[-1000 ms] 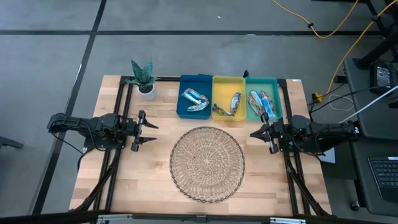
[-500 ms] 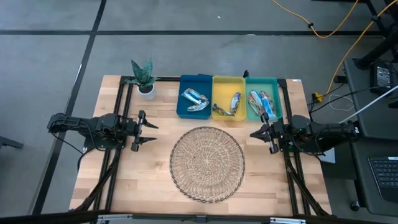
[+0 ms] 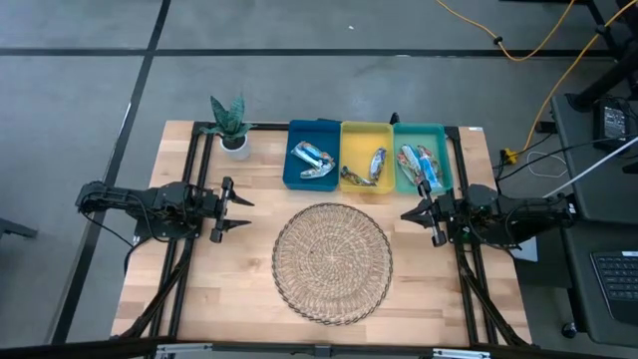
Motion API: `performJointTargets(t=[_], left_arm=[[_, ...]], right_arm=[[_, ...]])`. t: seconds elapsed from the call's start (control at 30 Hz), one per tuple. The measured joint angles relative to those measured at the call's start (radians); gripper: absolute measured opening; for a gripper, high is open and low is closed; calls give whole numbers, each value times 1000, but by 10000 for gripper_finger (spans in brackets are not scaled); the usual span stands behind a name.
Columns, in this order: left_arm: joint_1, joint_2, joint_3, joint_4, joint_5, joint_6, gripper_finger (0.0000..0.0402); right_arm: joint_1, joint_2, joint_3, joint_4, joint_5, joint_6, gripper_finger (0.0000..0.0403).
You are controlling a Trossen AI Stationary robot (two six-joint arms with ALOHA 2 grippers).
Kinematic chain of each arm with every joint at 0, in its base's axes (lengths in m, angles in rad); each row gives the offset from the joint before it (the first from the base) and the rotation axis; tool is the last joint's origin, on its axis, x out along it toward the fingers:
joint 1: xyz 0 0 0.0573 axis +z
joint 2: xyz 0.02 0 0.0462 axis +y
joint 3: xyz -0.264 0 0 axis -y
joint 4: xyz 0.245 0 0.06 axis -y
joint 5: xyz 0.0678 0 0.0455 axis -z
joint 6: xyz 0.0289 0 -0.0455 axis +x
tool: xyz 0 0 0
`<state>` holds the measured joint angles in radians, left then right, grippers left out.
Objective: Pick and place Granola Bars by type
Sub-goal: Return to Home Position
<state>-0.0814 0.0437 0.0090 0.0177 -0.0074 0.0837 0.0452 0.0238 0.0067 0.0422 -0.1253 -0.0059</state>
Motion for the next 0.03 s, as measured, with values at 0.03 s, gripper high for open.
performJointTargets(t=[0.03], left_arm=[[0, 0, 0, 0, 0, 0, 226]], right_arm=[[0, 0, 0, 0, 0, 1, 18]])
